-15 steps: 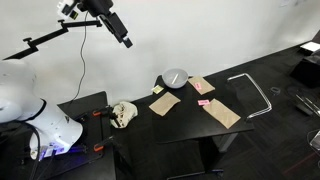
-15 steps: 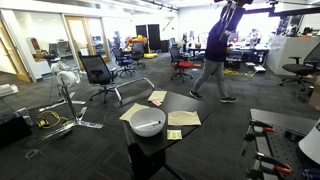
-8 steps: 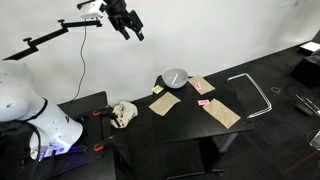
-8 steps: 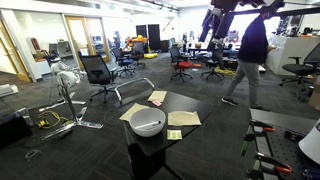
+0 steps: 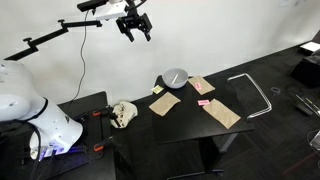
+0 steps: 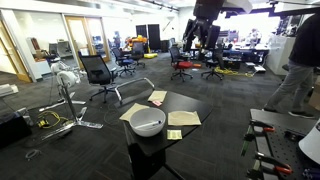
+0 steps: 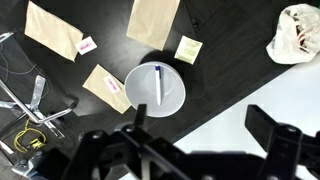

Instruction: Take the white pen out of the grey bowl

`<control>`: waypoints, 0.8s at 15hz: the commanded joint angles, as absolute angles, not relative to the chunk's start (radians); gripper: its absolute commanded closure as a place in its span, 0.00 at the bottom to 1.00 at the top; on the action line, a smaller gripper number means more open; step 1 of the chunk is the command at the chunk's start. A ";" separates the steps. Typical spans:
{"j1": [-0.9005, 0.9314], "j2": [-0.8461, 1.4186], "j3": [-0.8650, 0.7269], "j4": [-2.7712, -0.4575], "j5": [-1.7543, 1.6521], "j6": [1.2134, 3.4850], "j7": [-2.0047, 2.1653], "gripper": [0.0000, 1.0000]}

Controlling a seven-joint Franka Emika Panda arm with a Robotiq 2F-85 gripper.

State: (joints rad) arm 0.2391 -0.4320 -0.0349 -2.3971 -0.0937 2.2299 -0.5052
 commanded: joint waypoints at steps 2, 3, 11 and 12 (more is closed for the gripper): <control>0.223 -0.421 -0.018 -2.388 -0.084 2.227 -0.512 0.00; 0.223 -0.421 -0.018 -2.388 -0.084 2.227 -0.512 0.00; 0.223 -0.356 -0.020 -2.335 -0.096 2.230 -0.535 0.00; 0.223 -0.340 -0.022 -2.321 -0.093 2.230 -0.543 0.00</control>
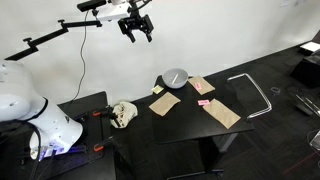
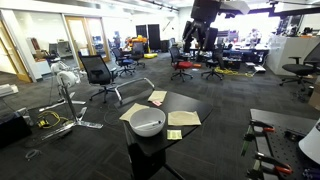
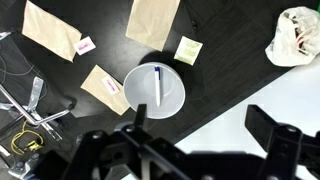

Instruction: Take the white pen out of the grey bowl

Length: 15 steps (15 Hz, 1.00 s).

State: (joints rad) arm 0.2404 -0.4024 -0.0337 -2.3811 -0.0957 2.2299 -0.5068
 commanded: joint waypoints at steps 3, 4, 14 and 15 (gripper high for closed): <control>0.226 -0.277 -0.027 -2.268 -0.080 2.233 -0.585 0.00; 0.224 -0.256 -0.027 -2.251 -0.077 2.232 -0.599 0.00; 0.172 -0.032 -0.005 -2.140 -0.049 2.298 -0.790 0.00; 0.166 -0.012 0.000 -2.138 -0.042 2.318 -0.791 0.00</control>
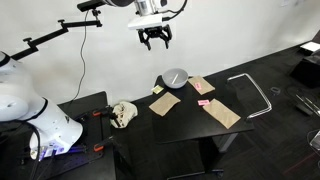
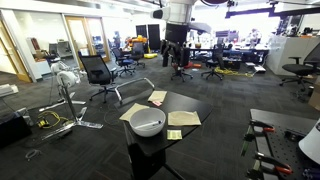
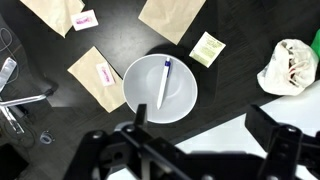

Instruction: Take the white pen out of the grey bowl

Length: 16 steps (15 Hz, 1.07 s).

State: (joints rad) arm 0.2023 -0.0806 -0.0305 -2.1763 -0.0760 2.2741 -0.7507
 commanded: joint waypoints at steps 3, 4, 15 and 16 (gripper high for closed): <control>0.150 0.056 0.024 -2.124 -0.022 2.376 -0.770 0.00; 0.145 0.080 0.033 -2.119 -0.017 2.395 -0.763 0.00; 0.108 0.222 0.103 -2.078 -0.042 2.429 -0.741 0.00; 0.107 0.225 0.103 -2.075 -0.042 2.429 -0.741 0.00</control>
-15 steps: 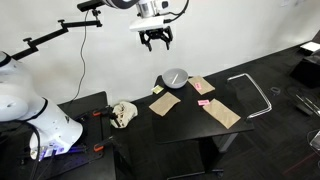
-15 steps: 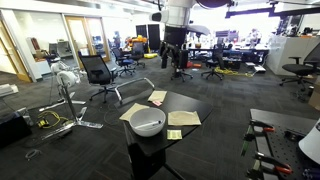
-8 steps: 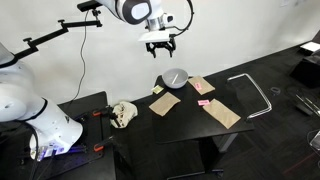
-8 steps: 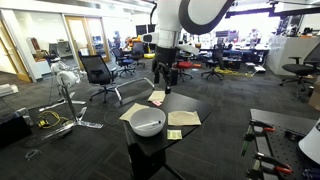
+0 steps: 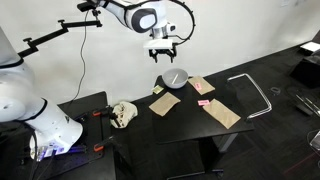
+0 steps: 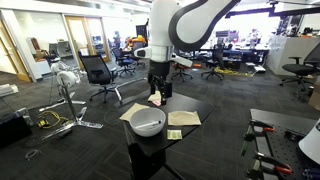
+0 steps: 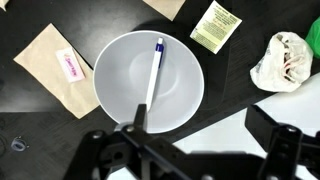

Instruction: Take the white pen out of the grey bowl

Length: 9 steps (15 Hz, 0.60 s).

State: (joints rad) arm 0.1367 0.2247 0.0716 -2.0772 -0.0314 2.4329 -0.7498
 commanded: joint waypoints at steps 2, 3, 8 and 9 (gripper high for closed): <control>0.106 0.225 0.102 -2.072 -0.042 2.429 -0.741 0.00; 0.106 0.225 0.102 -2.072 -0.042 2.429 -0.741 0.00; 0.090 0.274 0.111 -2.035 -0.034 2.438 -0.755 0.00; 0.087 0.288 0.111 -2.023 -0.040 2.436 -0.750 0.00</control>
State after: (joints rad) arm 0.1166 0.2423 0.0896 -2.0690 -0.0326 2.4329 -0.7504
